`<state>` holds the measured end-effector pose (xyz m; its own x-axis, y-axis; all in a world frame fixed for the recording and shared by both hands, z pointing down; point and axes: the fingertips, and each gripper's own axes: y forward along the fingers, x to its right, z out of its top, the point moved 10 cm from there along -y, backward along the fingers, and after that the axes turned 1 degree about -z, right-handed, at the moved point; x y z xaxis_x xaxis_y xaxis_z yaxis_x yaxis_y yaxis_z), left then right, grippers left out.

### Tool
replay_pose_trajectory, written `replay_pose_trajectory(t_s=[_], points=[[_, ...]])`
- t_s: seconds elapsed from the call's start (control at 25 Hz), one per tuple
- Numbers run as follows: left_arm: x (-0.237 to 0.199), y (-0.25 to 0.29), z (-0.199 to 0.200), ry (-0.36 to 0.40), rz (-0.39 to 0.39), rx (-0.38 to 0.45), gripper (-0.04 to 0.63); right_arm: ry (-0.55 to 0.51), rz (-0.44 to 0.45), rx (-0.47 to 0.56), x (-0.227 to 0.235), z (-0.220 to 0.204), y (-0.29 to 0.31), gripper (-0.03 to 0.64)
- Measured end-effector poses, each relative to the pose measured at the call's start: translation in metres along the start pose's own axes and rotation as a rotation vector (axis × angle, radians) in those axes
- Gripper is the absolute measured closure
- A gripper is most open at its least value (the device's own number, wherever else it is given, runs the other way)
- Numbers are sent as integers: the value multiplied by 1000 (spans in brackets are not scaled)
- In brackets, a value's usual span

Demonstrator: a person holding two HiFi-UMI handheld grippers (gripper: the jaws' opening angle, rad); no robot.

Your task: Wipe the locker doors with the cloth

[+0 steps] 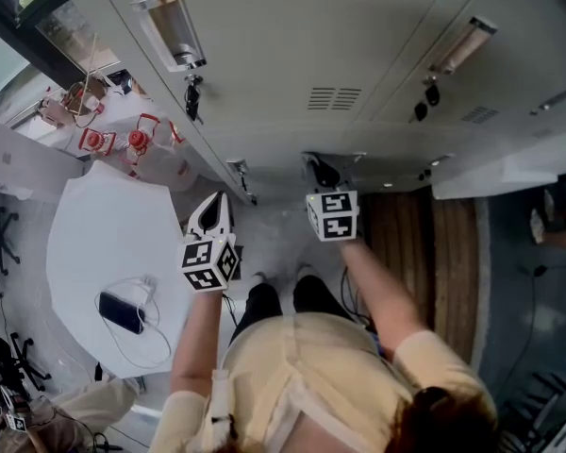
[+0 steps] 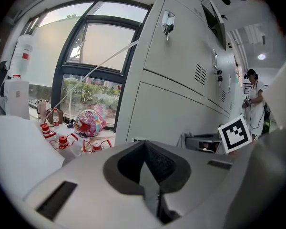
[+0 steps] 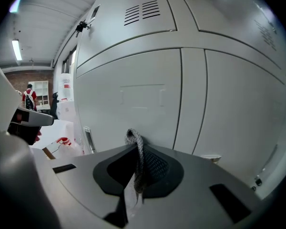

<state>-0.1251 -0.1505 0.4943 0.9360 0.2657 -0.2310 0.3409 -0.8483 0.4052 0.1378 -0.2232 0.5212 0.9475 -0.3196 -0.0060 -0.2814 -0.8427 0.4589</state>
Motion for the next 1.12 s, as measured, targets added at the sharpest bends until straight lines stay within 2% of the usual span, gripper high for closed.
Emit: replay_pose_trajectory(t_s=[0.4,0.68,0.88,1.12], points=[[17,14,4,18,-34,-2,594,12,-81,-5,34,-9,-10,597],[19,15,-1,12,-29,-9,594,28,-106,-5,49,-16,-19,597],[11,8,-3,-13,-8,-2,594,45,-51,-6,32,-19,-25,597],[-9,-5,-14,-48,44,-2,594,14,61,-22,-8,-25,-13,597]])
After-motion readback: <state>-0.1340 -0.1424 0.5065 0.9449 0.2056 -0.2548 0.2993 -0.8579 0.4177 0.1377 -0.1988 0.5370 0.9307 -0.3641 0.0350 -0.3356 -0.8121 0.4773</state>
